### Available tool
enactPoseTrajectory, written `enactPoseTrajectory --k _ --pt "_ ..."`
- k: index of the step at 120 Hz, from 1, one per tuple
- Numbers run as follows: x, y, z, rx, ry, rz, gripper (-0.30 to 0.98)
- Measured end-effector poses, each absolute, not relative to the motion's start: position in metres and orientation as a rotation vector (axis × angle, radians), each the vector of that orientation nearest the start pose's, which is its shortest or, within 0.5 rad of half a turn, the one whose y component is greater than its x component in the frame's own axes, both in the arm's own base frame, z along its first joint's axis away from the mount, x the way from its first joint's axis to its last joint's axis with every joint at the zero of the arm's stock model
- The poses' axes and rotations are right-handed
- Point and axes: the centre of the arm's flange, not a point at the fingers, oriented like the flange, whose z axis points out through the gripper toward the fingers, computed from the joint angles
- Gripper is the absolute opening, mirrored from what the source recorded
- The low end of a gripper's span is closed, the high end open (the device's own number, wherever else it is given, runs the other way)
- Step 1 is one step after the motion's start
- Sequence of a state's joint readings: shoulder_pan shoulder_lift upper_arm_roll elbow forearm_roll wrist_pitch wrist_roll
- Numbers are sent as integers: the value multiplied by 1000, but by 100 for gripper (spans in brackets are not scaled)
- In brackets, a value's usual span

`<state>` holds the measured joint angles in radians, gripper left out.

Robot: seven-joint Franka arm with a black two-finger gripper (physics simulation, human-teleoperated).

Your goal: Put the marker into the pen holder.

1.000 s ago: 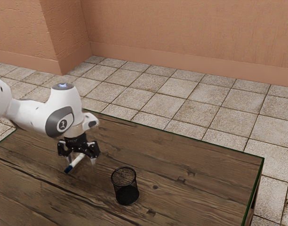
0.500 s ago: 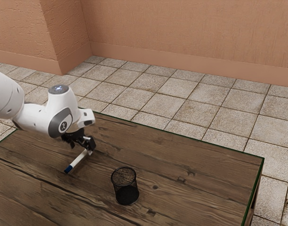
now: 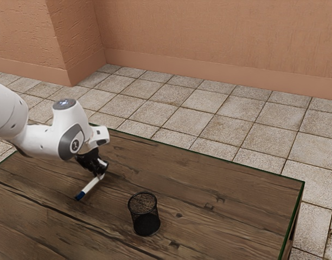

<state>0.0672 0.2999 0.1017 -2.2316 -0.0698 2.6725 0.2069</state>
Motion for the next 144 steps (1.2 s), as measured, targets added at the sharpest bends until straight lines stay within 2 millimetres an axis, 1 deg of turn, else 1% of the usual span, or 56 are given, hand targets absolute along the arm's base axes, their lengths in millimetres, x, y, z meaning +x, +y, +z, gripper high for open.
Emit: enactPoseTrajectory --k 22,34,42,50,56,64,68,75,82,85,88,93,96,99,102,106,122,138,144 --pt "552 96 248 -3138 -55 -227 -5" --pt "551 95 253 -3138 -46 -241 -8" --pt "553 92 270 -3128 -20 -287 -9" --pt "557 86 295 -3110 24 -353 -10" --pt "559 75 317 -3094 73 -408 -10" --pt "557 61 336 -3080 130 -454 -10" --pt "555 50 352 -3069 170 -493 -10" --pt "549 22 392 -3024 287 -592 -10" --pt "541 -11 435 -2952 422 -678 -10" --pt "536 -31 449 -2922 487 -701 -10" --pt "530 -55 460 -2896 560 -718 -10" --pt "518 -97 471 -2855 674 -732 -10" --pt "509 -118 474 -2836 726 -732 -10" --pt "501 -135 475 -2820 765 -727 -10" --pt "491 -148 474 -2801 797 -718 -10" --pt "481 -159 470 -2785 818 -703 -10" --pt "450 -186 458 -2770 808 -670 -10" --pt "436 -205 443 -2795 748 -640 -9" --pt "431 -210 437 -2810 716 -630 -9"
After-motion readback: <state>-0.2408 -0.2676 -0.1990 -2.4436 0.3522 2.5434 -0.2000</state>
